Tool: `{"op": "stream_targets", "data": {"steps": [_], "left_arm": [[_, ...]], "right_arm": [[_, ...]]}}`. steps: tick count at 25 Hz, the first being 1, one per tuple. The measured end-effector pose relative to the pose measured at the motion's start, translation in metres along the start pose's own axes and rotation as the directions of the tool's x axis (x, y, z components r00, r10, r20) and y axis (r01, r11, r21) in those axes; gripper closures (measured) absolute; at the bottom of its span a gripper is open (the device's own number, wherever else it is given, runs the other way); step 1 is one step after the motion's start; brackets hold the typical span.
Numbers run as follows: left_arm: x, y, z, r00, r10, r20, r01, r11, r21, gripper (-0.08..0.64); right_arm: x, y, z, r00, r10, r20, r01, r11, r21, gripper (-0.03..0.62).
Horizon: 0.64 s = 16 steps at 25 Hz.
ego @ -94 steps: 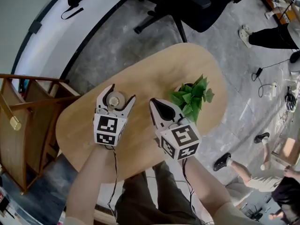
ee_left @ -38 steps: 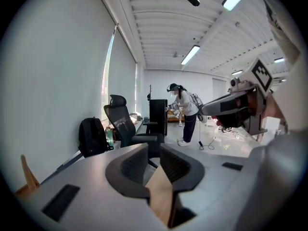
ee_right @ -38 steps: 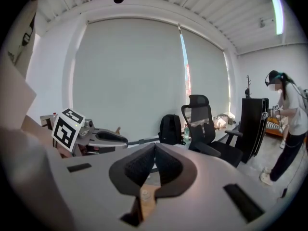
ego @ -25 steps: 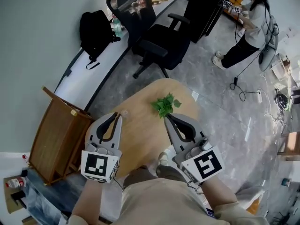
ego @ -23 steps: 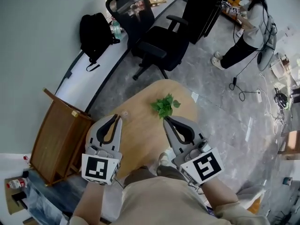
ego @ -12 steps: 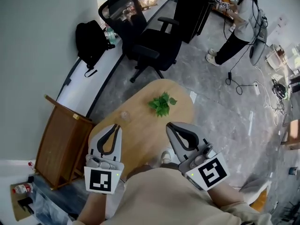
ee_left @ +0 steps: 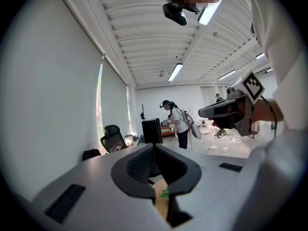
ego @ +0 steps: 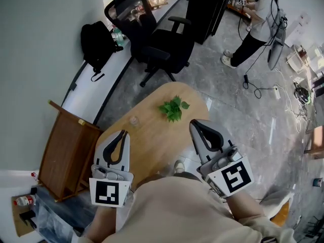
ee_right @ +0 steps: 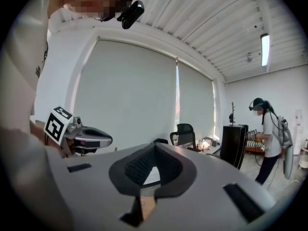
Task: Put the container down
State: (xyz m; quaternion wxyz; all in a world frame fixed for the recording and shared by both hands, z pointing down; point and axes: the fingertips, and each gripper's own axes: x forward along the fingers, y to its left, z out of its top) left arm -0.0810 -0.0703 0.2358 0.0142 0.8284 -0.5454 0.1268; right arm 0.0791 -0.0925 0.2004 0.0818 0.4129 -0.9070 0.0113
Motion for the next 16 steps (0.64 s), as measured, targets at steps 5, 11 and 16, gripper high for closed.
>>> {"op": "stream_targets", "data": {"steps": [5, 11, 16], "left_arm": [[-0.004, -0.003, 0.006, 1.000, -0.003, 0.001, 0.003, 1.000, 0.027, 0.541], [-0.011, -0.006, 0.008, 1.000, -0.009, 0.000, 0.009, 1.000, 0.027, 0.543], [-0.017, -0.006, 0.012, 1.000, -0.005, 0.016, 0.004, 0.999, 0.036, 0.542]], "right_arm": [[-0.001, 0.003, -0.001, 1.000, 0.014, -0.006, -0.014, 1.000, -0.014, 0.597], [0.000, 0.011, 0.005, 1.000, 0.029, -0.006, -0.029, 0.997, -0.073, 0.597], [-0.001, 0.016, 0.009, 1.000, 0.030, 0.003, -0.030, 0.994, -0.104, 0.595]]}}
